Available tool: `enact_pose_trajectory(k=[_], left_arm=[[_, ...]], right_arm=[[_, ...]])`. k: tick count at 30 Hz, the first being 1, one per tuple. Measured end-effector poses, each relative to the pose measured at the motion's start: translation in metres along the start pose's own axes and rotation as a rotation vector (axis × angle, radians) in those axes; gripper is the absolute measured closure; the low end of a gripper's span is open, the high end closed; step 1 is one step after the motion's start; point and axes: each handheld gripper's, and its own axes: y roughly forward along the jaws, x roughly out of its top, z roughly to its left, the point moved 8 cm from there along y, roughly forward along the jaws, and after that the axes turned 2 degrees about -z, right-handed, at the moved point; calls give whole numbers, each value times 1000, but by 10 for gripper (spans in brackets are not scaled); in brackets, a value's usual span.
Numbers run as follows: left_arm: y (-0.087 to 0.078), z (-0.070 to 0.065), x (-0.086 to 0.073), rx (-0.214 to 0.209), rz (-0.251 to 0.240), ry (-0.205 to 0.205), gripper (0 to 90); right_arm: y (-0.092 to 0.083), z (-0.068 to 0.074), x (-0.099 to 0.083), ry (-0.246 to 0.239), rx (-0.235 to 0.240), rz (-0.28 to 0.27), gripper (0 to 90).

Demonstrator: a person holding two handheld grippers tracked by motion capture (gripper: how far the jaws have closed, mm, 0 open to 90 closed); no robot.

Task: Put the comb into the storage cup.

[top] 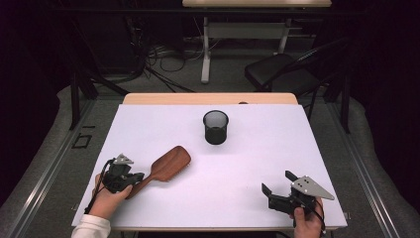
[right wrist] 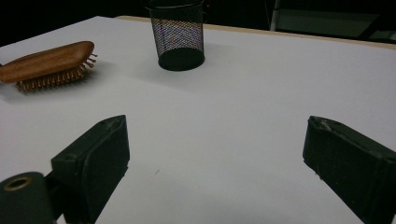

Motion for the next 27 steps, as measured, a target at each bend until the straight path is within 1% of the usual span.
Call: enact_pose_trajectory(k=[2,5,10,15,18,25,27], left_arm=[[-2,-2,-3,-2,3,12,900],[-3,-2,-4,-7,3,16,900],[-5,-5,-6,-8,-3,14,900],[-6,-7,-6,-11,-4,21,900],[-6,-7,-6,-4,-8,24,900],[-8,-5,-5,-3,-17,21,876],[-9,-4,-5,4,-29,15,868]], right_arm=[[0,0,0,0,0,0,71],[0,0,0,3,-2,0,72],[-1,0,0,4,-1,2,72],[0,0,0,4,-2,-1,72],[0,0,0,1,1,1,72],[0,0,0,6,-2,-1,72],[0,0,0,3,-1,-1,72]])
